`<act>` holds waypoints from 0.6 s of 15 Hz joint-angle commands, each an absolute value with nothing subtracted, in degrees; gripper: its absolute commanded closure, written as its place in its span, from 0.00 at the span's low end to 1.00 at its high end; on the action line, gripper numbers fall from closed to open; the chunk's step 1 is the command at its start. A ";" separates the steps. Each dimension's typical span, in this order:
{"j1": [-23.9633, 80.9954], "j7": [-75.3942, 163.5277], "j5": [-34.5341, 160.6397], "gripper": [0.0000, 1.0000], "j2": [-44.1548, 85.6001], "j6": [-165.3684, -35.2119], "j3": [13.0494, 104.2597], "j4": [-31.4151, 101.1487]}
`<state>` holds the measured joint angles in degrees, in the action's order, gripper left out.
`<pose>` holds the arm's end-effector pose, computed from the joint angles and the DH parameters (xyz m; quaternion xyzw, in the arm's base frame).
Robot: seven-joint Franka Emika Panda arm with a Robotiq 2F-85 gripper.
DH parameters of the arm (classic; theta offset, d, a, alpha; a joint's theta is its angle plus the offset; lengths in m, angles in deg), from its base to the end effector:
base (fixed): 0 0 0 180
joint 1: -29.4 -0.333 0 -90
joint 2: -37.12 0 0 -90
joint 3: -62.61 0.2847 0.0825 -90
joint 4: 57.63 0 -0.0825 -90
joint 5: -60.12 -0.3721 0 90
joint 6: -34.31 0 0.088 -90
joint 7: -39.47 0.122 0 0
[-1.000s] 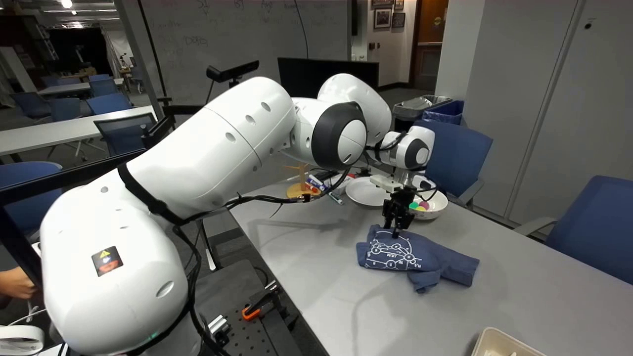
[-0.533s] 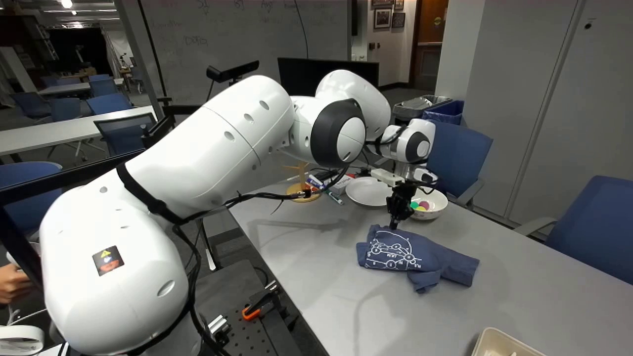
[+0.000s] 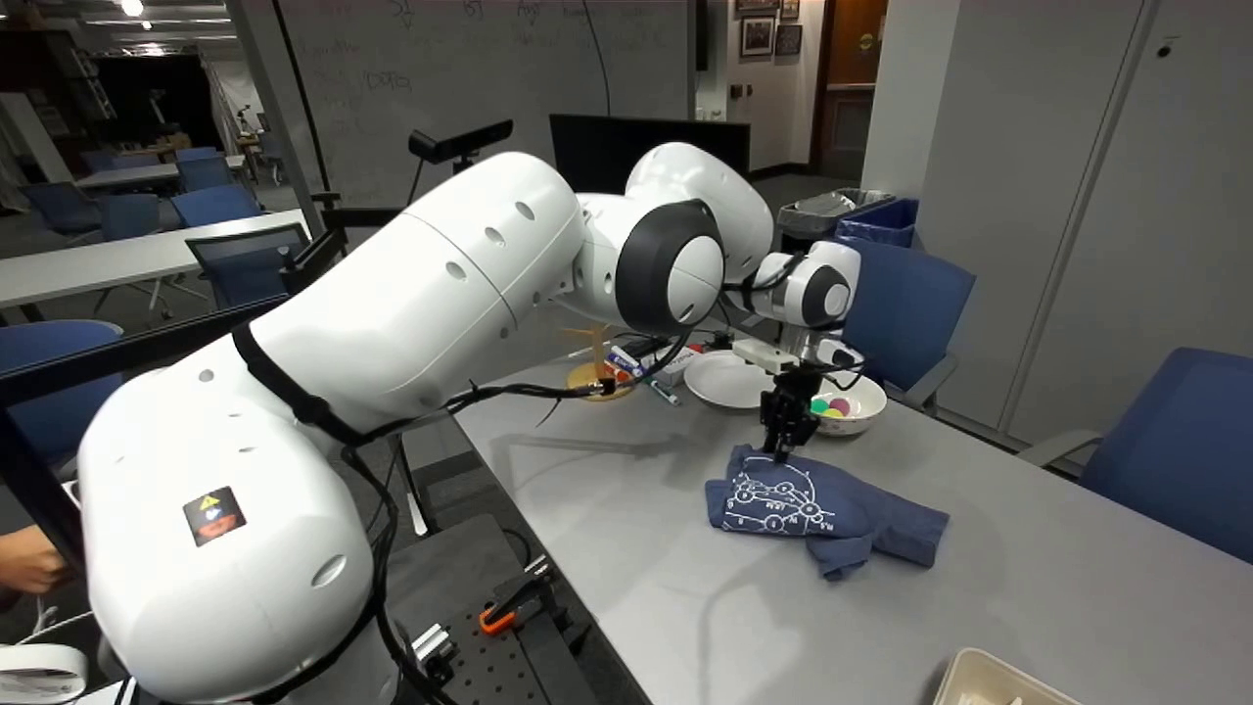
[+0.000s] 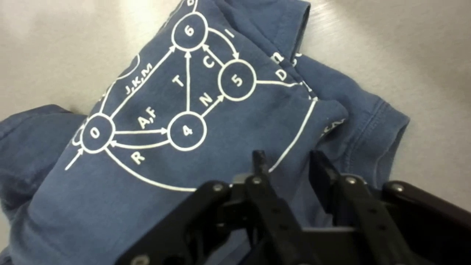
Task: Unfold the blue t-shirt once
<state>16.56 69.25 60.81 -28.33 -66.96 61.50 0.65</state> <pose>0.6685 0.1411 0.0920 0.9696 -0.1478 -0.1766 0.0833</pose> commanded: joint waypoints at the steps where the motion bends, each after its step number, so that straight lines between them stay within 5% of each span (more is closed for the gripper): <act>1: 15.75 70.02 60.29 0.31 -30.51 -63.24 61.11 -3.22; 6: 15.55 70.00 60.55 0.00 -31.81 -61.70 60.86 -5.48; 7: 15.62 70.03 60.52 0.05 -32.09 -61.53 60.84 -5.90; 8: 15.69 70.04 60.51 0.30 -32.35 -61.65 60.81 -6.18; 9: 15.73 70.05 60.48 0.30 -32.55 -61.71 60.79 -6.39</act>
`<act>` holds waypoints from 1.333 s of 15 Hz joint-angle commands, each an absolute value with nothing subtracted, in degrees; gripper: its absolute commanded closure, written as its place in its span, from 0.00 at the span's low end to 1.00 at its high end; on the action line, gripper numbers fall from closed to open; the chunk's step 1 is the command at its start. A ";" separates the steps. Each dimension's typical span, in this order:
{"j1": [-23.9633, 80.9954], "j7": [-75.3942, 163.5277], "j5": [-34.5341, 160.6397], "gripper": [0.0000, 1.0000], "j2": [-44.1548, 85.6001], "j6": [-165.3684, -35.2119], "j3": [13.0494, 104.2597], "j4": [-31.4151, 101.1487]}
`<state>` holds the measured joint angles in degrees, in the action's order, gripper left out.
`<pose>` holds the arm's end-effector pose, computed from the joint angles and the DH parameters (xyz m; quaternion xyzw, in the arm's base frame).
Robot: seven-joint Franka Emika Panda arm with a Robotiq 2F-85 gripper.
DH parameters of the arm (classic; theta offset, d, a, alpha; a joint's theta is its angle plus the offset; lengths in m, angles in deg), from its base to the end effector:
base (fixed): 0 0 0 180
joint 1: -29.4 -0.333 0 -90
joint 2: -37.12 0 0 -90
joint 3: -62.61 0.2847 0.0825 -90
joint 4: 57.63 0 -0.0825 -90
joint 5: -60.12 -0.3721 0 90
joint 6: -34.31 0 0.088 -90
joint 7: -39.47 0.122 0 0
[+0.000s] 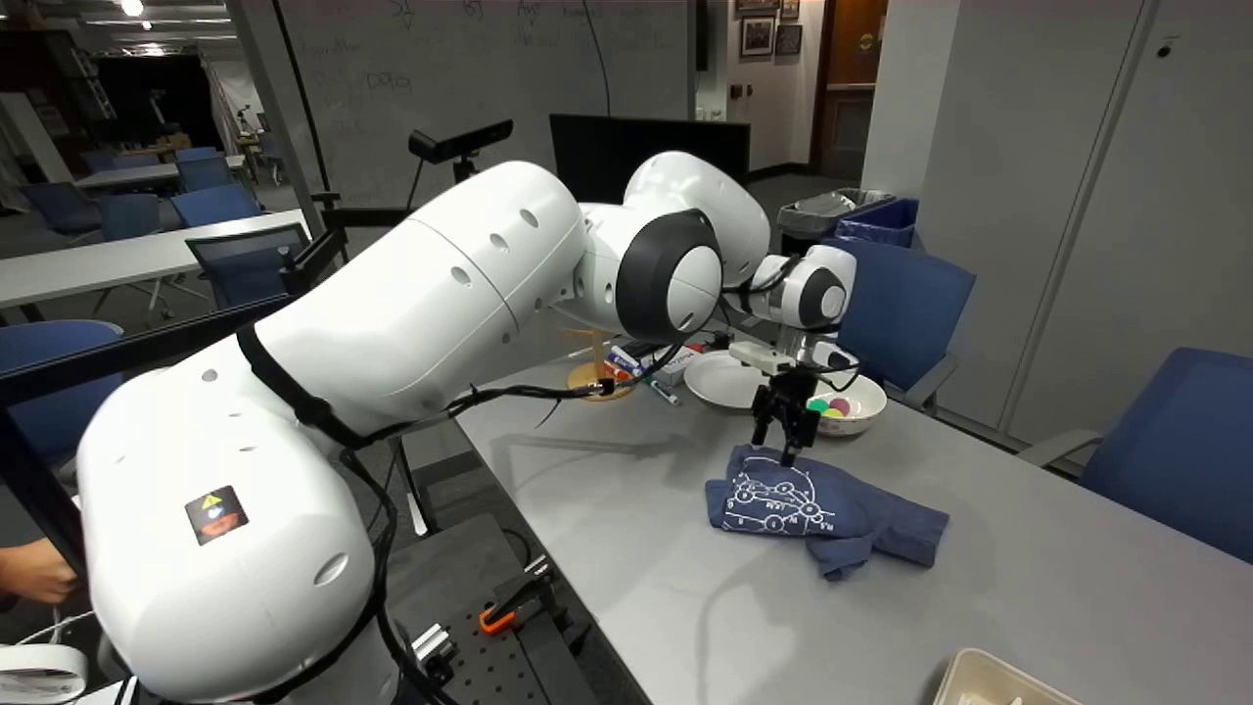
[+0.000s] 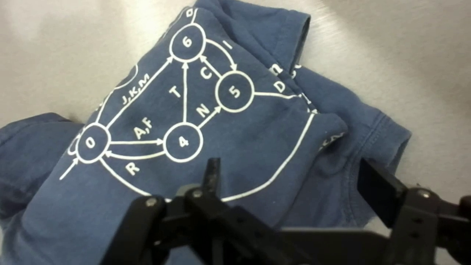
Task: Unfold the blue t-shirt once
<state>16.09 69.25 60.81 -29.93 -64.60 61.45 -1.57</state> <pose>0.6656 0.1459 0.0867 0.9671 -0.1437 -0.1899 0.0899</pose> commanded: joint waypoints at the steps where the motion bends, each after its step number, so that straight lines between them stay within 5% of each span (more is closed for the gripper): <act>1: 15.82 70.04 60.39 0.32 -32.72 -61.82 60.82 -6.45; 10: 16.29 70.51 60.23 1.00 -33.02 -62.87 60.61 -5.79; 20: 16.52 68.81 61.29 0.99 -17.16 -68.83 61.09 15.60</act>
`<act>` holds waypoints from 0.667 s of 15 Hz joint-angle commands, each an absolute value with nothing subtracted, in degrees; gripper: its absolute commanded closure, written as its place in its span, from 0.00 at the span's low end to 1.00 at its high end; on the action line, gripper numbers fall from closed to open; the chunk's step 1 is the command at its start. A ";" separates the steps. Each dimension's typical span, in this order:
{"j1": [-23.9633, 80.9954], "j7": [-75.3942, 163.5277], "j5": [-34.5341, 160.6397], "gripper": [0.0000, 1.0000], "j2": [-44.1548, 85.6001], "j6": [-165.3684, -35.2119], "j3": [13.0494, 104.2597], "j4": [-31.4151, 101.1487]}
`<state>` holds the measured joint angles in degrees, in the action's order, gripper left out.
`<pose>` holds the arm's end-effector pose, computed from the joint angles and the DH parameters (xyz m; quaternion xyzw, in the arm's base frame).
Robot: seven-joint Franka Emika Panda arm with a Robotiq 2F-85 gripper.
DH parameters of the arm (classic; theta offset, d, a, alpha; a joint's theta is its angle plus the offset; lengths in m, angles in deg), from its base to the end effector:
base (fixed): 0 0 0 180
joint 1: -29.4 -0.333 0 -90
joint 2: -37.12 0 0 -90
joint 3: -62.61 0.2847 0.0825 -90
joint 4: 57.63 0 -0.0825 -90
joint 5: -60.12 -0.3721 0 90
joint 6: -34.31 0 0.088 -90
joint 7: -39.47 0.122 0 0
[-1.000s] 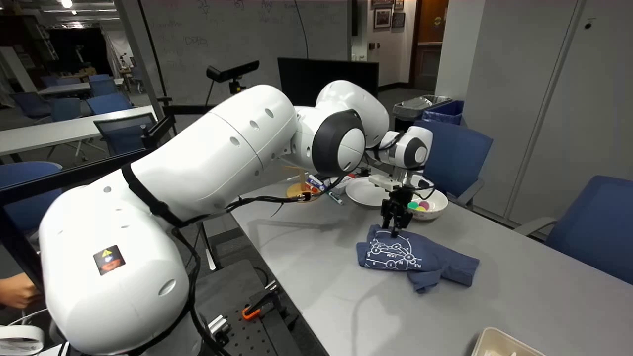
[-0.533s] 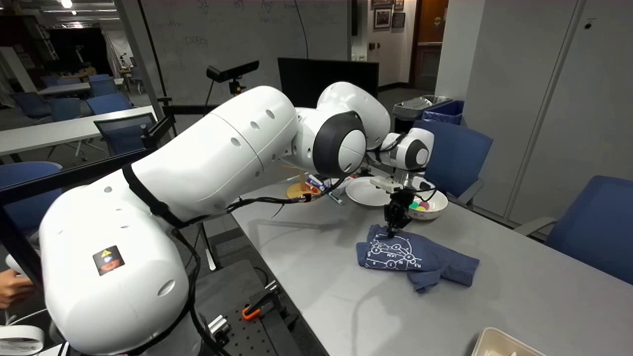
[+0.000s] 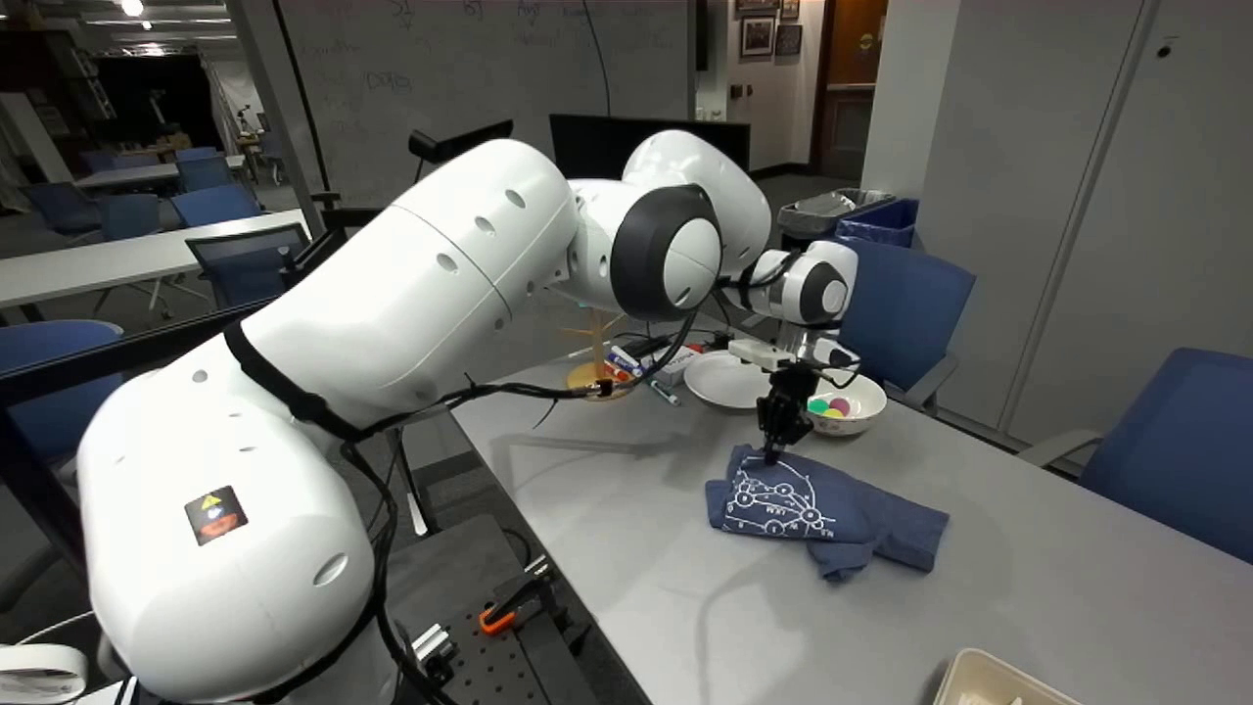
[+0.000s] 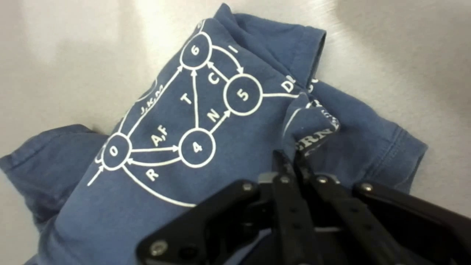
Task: Unfold the blue t-shirt once
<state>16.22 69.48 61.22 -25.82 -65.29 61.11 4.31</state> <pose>0.6567 0.1378 0.0963 0.9644 -0.1474 -0.1966 0.0982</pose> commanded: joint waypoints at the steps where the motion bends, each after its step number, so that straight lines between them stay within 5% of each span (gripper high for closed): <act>1: 16.74 69.08 61.07 0.99 -15.24 -70.71 61.10 18.02; 10: 17.49 74.33 56.74 0.99 -2.46 -94.85 60.75 42.04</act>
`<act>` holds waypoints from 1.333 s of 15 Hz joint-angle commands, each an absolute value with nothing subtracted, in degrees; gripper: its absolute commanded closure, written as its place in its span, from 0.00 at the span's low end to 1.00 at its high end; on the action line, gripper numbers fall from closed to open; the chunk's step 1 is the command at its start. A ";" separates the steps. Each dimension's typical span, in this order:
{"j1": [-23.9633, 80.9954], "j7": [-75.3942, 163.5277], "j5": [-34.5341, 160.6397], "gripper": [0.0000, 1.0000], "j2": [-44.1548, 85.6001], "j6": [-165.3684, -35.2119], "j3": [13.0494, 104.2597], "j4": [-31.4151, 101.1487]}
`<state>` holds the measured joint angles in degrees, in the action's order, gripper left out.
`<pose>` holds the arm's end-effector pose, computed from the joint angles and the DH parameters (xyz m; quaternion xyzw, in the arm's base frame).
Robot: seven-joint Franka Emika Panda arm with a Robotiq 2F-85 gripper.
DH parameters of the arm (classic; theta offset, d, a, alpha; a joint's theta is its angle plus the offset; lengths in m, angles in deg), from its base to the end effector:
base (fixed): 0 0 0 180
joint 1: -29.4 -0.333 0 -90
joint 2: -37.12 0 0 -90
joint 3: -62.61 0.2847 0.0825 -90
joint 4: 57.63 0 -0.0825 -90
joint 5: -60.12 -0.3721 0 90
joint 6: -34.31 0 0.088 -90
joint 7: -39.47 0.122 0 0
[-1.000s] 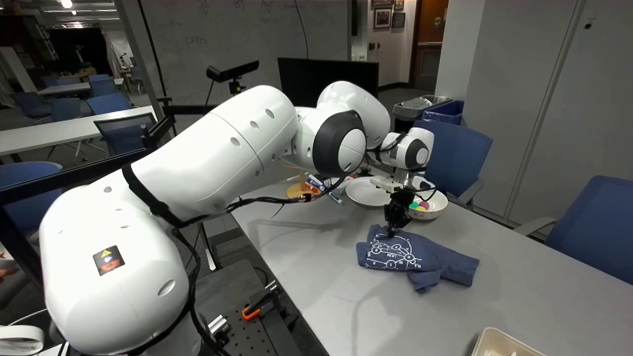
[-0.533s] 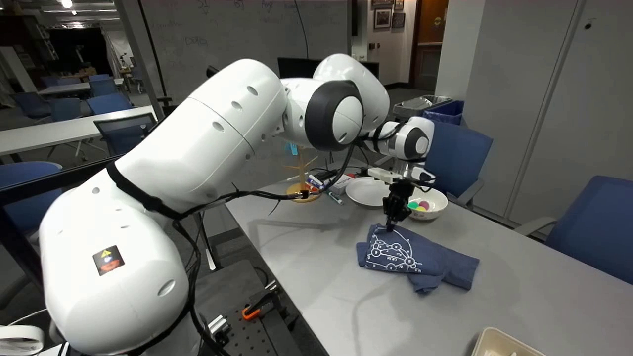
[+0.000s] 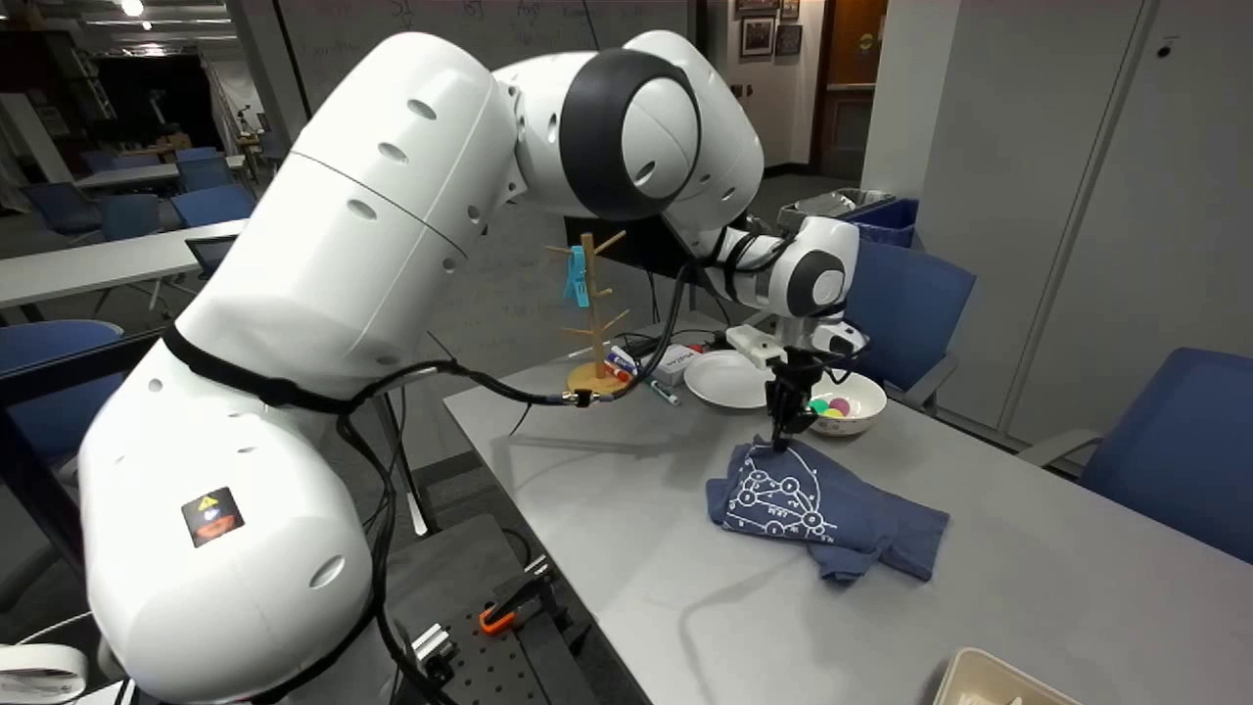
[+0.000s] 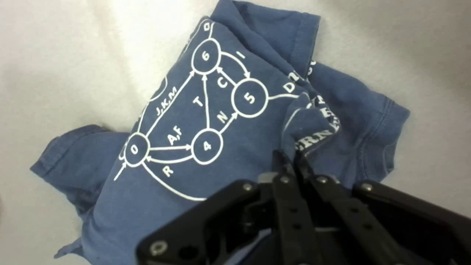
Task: Unfold the blue t-shirt once
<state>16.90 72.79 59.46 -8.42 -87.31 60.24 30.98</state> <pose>0.6344 0.1162 0.1357 0.9739 -0.1988 -0.0971 0.0503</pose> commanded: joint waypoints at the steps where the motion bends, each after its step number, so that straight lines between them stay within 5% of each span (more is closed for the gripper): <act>1: 17.69 74.63 55.83 0.99 -1.31 -97.59 60.88 45.09; 13: 12.68 81.89 57.97 0.99 14.70 -130.83 50.31 82.89; 20: -4.29 90.95 67.60 0.99 23.77 -149.05 25.68 104.82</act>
<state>4.43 86.99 63.26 18.78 -142.88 36.83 95.54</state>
